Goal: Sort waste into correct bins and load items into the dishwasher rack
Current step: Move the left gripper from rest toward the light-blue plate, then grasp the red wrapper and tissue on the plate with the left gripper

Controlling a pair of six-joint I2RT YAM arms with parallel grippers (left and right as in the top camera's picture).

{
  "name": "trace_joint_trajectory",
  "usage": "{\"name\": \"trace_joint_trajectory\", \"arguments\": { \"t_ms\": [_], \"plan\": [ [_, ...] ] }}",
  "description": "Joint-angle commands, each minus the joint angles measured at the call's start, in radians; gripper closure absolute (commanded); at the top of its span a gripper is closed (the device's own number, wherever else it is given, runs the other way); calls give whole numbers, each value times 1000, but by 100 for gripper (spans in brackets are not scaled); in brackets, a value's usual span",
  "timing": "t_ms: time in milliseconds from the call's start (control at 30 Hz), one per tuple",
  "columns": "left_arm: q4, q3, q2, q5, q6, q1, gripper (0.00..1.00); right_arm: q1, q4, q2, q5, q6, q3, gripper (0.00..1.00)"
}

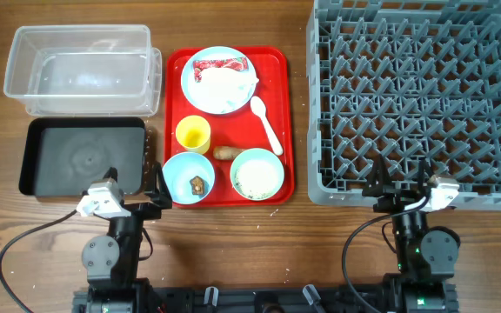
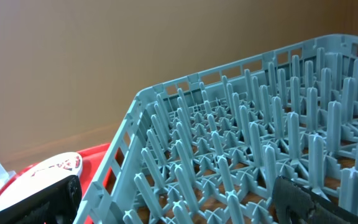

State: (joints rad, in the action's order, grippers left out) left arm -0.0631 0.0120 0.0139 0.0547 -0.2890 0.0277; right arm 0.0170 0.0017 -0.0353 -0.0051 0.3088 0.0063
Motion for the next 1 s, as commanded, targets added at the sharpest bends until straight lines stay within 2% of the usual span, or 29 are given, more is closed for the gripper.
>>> {"name": "trace_joint_trajectory", "arguments": {
  "t_ms": [0,100,233,400,500,667,867,967],
  "plan": [
    [84,-6,-6,13,20,-4,0,0,38,4,-70,56,-1,0],
    [128,44,-4,12,21,-4,0,0,58,4,-173,1,34,0],
    [128,148,59,12,25,-4,0,0,36,4,-206,-61,114,0],
    [127,349,288,26,82,-4,0,0,-71,-90,-198,-172,284,0],
    [97,528,491,61,107,-4,0,0,-117,-235,-198,-239,425,0],
    [-38,826,824,133,205,-5,0,0,-254,-521,-201,-304,676,0],
    [-345,1274,1253,298,256,-8,0,0,-616,-884,-201,-335,1081,0],
    [-509,1514,1449,300,260,-28,0,0,-774,-1012,-202,-333,1226,0]
  ]
}}
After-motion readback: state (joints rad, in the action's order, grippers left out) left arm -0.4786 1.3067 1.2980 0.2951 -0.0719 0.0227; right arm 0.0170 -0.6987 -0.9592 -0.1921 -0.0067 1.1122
